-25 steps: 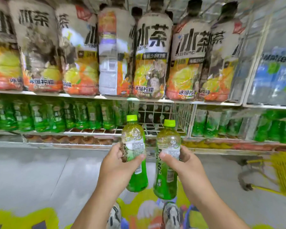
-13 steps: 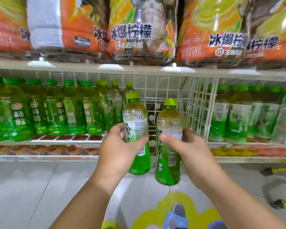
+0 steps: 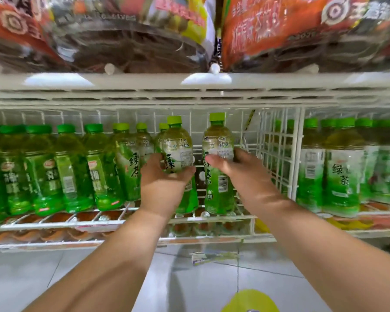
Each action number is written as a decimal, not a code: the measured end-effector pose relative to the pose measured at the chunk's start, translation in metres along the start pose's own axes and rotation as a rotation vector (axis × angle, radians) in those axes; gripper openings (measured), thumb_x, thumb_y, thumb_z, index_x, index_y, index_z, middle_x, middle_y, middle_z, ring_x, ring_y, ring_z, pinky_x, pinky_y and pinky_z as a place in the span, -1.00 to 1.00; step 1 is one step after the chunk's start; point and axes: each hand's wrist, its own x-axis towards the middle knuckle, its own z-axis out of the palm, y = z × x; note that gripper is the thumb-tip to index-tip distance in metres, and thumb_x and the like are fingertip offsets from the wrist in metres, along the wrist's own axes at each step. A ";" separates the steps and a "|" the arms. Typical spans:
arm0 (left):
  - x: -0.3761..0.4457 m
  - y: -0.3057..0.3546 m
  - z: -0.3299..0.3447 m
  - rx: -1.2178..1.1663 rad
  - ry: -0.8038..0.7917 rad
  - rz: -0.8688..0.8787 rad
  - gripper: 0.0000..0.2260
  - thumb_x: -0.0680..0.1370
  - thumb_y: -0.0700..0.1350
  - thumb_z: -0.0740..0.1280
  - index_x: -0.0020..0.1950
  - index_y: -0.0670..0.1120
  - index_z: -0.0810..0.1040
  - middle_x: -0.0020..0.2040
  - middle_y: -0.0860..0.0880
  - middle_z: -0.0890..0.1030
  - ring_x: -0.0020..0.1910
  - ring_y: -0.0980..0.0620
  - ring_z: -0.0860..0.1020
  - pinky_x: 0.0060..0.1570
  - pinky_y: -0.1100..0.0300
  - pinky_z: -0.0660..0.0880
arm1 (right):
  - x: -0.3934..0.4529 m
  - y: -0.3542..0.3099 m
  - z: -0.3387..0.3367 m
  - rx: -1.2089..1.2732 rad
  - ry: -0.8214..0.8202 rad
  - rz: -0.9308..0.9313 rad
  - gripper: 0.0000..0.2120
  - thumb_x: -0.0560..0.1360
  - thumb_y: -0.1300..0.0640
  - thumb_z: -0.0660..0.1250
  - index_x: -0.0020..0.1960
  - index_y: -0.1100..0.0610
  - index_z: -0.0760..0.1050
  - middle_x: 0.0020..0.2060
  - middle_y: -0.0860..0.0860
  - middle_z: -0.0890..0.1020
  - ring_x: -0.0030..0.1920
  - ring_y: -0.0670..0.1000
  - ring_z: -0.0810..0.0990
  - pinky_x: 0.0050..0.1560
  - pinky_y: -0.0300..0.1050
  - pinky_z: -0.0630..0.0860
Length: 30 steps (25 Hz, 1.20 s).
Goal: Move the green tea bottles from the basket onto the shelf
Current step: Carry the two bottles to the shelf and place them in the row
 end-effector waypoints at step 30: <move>0.073 -0.030 0.054 0.561 -0.026 0.151 -0.57 0.57 0.02 0.42 0.31 -0.22 0.46 0.22 -0.18 0.53 0.07 -0.15 0.60 0.11 -0.04 0.59 | 0.112 0.046 0.033 -0.394 0.104 0.042 -0.68 0.43 -0.10 0.56 0.06 0.04 0.60 0.02 0.03 0.71 -0.12 0.01 0.62 -0.14 -0.16 0.49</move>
